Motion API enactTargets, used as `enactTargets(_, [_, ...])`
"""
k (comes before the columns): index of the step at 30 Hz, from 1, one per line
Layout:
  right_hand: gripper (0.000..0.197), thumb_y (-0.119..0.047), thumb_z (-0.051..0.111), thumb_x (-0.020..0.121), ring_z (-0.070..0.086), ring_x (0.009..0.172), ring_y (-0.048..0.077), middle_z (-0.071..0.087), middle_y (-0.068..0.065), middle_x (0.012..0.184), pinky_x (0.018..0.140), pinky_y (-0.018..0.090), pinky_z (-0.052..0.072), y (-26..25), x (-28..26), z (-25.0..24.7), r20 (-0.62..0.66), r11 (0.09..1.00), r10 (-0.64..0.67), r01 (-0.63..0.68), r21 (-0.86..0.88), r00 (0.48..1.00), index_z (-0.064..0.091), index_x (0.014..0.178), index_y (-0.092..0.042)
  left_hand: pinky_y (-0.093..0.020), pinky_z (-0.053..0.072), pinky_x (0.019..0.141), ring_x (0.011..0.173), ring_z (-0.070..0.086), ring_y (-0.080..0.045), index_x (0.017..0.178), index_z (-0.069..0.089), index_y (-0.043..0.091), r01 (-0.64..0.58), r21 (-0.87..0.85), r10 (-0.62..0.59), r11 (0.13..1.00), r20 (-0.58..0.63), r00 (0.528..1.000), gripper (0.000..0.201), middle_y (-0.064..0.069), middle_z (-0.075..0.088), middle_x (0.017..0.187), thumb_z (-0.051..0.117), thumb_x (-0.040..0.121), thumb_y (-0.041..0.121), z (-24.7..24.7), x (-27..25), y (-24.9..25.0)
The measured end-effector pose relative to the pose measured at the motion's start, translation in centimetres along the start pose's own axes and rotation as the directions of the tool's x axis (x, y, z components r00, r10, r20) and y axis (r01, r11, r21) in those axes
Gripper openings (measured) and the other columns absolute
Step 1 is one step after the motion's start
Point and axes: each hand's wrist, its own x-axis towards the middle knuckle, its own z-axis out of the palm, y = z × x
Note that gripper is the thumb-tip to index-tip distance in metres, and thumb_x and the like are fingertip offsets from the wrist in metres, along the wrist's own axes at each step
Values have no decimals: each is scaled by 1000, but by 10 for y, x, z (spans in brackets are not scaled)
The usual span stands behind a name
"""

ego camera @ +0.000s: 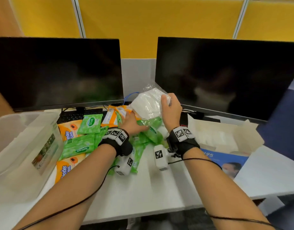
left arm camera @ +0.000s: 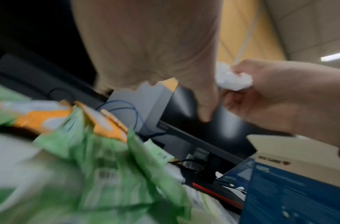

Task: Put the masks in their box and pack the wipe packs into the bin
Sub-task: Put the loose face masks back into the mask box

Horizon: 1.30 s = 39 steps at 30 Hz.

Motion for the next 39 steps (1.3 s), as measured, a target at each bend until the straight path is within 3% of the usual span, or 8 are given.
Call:
enactTargets(3, [19,-24,47,98,50,79,12,55,0,85,70,26,39,-12,-3,6,130,996,87,-88,5,988,57,95,-8,-24,26,110,133,38,-10,143,38,23,-254,-227,264,940,15,964,91,7,42,145,78,68,53,-7,-20,27])
enactTargets(7, [27,-23,44,99,52,90,18,57,6,96,74,25,36,-16,-8,19,125,982,186,-182,-38,975,58,107,-1,-30,40,106,122,54,-11,133,50,18,-278,-661,168,697,-227,959,58,2,58,133,75,80,20,4,-34,40])
enactTargets(13, [32,-22,40,102,55,108,34,59,22,114,75,27,32,29,-14,15,99,928,329,-302,-220,939,54,114,3,-46,45,100,117,57,-26,117,53,18,172,-979,32,106,176,984,31,-9,61,124,61,88,24,20,-39,18])
enactTargets(19, [54,-40,35,99,45,127,38,45,21,141,106,41,34,76,-4,21,46,721,661,-616,-319,749,41,140,-6,-31,57,67,97,62,-26,138,44,4,29,-1000,-364,-11,31,931,40,-15,56,131,48,98,11,48,-21,-13])
enactTargets(24, [53,-37,54,83,50,81,20,50,2,98,70,25,40,110,8,24,100,696,712,-717,26,695,41,129,-15,-32,60,65,97,64,-29,138,44,6,-7,-997,-319,-82,20,948,42,-18,57,130,43,101,27,60,-16,-41])
enactTargets(27, [39,-10,39,100,54,86,25,49,4,115,68,23,43,109,7,23,135,569,789,-795,211,600,36,140,-9,-34,60,70,108,63,-35,142,38,7,8,-991,-272,-133,45,961,55,-23,54,134,37,100,42,62,-13,-51])
enactTargets(31, [47,-21,37,103,35,138,35,35,23,149,113,39,33,116,7,22,168,621,749,-767,161,642,34,144,2,-33,60,70,101,68,-29,147,28,10,-41,-981,-289,-189,15,957,64,-22,60,123,32,99,52,64,-9,-59])
enactTargets(39, [30,-16,54,97,67,86,12,68,9,105,67,18,55,71,-2,40,412,532,622,-746,401,666,58,123,-1,-37,43,104,121,51,-27,145,33,16,-150,-966,-449,-210,-41,892,56,-14,47,138,33,100,48,63,-7,-51])
